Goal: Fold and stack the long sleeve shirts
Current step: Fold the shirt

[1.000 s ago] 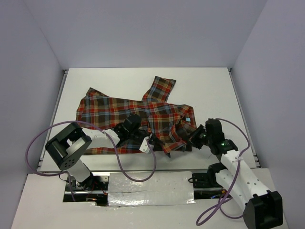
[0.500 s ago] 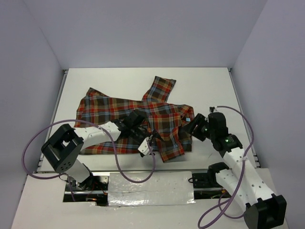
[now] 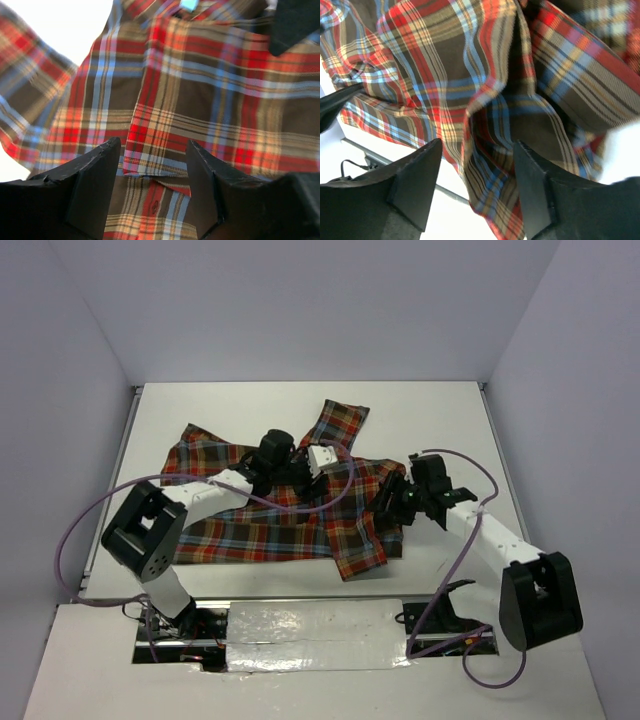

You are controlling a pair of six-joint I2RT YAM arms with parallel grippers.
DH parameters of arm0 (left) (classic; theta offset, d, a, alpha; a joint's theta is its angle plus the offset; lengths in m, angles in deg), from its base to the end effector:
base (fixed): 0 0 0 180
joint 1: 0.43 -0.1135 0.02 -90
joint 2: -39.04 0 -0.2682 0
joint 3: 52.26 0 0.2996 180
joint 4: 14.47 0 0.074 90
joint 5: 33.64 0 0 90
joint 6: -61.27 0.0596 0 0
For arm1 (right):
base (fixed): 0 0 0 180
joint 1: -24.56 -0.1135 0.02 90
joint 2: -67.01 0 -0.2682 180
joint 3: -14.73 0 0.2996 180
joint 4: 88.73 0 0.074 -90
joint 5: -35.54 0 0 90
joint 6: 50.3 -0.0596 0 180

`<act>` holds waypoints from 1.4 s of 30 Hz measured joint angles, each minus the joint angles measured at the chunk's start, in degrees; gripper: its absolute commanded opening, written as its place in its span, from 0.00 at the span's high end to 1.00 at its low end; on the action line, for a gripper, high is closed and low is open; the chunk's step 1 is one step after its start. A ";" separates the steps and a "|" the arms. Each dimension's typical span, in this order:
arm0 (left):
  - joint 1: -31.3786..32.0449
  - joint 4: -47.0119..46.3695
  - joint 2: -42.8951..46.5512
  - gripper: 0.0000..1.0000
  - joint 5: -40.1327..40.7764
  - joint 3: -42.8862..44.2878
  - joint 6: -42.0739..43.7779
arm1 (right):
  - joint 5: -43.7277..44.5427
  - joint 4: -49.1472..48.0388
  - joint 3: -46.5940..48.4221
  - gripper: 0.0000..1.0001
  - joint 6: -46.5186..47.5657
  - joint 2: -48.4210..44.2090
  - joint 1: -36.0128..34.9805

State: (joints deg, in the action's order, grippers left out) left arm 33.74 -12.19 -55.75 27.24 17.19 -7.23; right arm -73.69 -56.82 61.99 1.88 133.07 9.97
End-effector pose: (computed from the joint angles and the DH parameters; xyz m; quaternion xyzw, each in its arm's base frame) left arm 0.3352 -0.2626 0.1941 0.5017 0.6714 -0.2691 0.4745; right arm 0.2634 0.0888 0.1613 0.1319 0.9209 0.2875 0.2279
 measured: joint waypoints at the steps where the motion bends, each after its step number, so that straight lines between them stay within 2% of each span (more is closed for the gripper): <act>1: 0.22 -0.50 -1.14 0.32 1.66 0.26 -1.49 | -0.46 -0.85 0.24 0.44 0.07 1.18 -0.04; 3: 0.76 -1.46 -3.48 0.31 4.33 0.98 -3.87 | -1.49 -3.04 0.81 0.57 0.22 4.11 -0.07; 4: 1.03 -1.84 -4.50 0.31 5.31 1.33 -4.42 | -1.86 -3.78 0.96 0.72 0.33 5.18 -0.07; 6: 1.55 -2.91 -6.36 0.31 7.06 1.88 -5.62 | -2.43 -5.27 1.07 0.88 0.39 7.48 -0.07; 7: 1.68 -3.39 -7.15 0.31 7.89 1.92 -6.19 | -2.45 -5.38 1.07 1.00 0.28 8.26 0.07; 8: 1.79 -3.74 -7.76 0.31 8.66 1.92 -6.69 | -2.38 -5.40 1.03 1.00 0.15 8.85 0.33; 14: 2.36 -7.19 -8.96 0.30 10.91 1.33 -6.16 | -0.81 -5.03 0.28 1.00 0.17 7.43 4.44; 15: 2.43 -7.69 -8.96 0.30 10.91 1.27 -5.73 | -0.57 -4.92 0.26 0.97 0.20 6.97 5.14; 17: 2.89 -8.33 -8.94 0.28 10.71 1.11 -4.42 | 0.13 -4.92 0.24 0.88 0.11 6.43 6.16; 18: 3.28 -8.61 -8.85 0.27 10.40 0.96 -3.50 | 0.42 -4.90 0.22 0.75 0.00 6.40 6.47; 19: 3.63 -8.74 -8.79 0.27 9.97 0.81 -2.78 | 0.57 -4.90 0.13 0.69 -0.24 6.43 6.60; 24: 5.49 -8.50 -6.80 0.24 7.37 -0.68 2.58 | 0.33 -4.63 -0.50 0.54 -0.15 8.35 6.71; 28: 6.38 -6.91 -3.21 0.25 3.54 -2.23 7.93 | 1.38 -2.34 -0.22 0.44 0.96 7.82 6.73; 32: 7.85 -2.27 3.10 0.28 -2.25 -4.37 17.18 | 5.16 3.45 0.35 0.43 3.02 1.77 6.71; 37: 14.45 3.89 11.10 0.32 -9.38 -9.25 32.96 | 5.68 7.54 -1.03 0.51 4.26 -9.29 6.71; 42: 22.51 4.35 10.40 0.33 -9.79 -16.24 44.57 | 1.81 9.20 -9.68 0.48 3.72 -13.88 6.71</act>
State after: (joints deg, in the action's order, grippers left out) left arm 56.25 -7.84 -45.34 17.44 0.95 37.34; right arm -71.87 -47.61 52.31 5.59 119.19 16.68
